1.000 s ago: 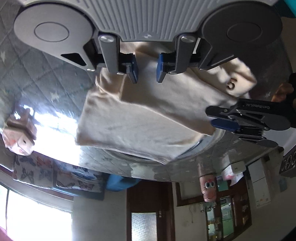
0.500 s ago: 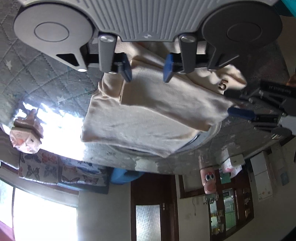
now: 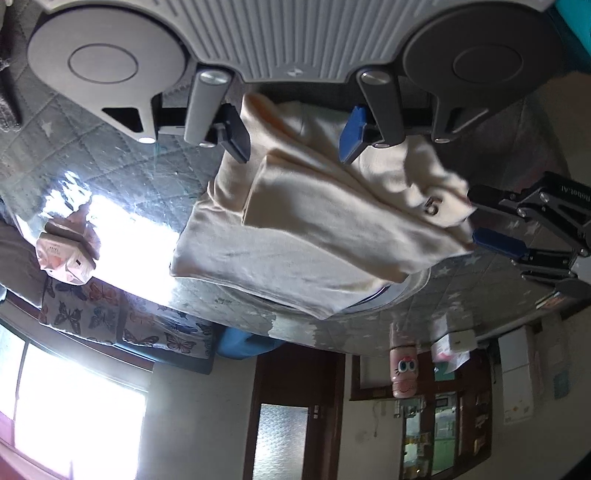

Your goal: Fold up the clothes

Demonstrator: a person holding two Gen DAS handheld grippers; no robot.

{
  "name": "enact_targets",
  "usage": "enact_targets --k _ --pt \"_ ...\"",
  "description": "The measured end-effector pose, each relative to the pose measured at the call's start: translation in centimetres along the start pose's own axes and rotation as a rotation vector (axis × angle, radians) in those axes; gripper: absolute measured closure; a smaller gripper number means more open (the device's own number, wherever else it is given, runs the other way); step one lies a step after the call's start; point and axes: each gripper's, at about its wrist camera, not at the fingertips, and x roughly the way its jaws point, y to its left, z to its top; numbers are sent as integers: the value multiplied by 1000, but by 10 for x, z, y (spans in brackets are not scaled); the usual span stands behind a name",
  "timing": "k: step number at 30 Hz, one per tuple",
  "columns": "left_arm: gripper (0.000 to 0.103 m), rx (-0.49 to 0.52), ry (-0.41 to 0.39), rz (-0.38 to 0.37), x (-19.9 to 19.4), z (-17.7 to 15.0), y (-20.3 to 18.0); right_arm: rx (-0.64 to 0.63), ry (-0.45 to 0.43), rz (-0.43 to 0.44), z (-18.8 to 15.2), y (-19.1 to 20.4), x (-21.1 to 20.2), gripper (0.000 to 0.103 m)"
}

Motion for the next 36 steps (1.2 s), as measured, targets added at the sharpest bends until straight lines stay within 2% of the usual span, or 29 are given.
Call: enact_targets --k 5,6,7,9,11,14,22,25,27,29,32,34,35,36 --pt "47 -49 37 -11 9 1 -3 -84 19 -1 -11 10 -5 44" --pt "51 -60 50 -12 12 2 -3 -107 21 0 -14 13 -6 44" --pt "56 -72 63 -13 15 2 -2 -124 21 3 -16 15 -6 43" --pt "76 -89 79 -26 19 3 -2 -150 18 10 -19 20 -7 40" --pt "88 -95 84 -34 20 5 -3 -180 12 17 -20 24 -7 35" --pt "95 -96 59 -43 16 14 -3 -233 4 28 -22 30 -5 35" --pt "97 -97 -10 -75 23 53 9 -327 -37 68 -11 42 15 35" --pt "97 -94 -15 -89 32 64 15 -338 -51 77 -1 43 25 46" --pt "96 -91 -23 -101 35 68 19 -294 -41 84 8 37 32 68" --pt "93 -63 -43 -107 31 65 21 -239 -27 90 19 28 38 77" --pt "86 4 -82 -95 20 55 20 -128 -11 123 32 10 42 83" --pt "84 52 -100 -70 11 45 20 -87 -8 136 38 1 44 84" --pt "81 65 -103 -59 9 40 20 -70 -8 141 40 -2 44 84" --pt "73 74 -104 -46 6 36 22 -53 -8 146 43 -6 45 85"
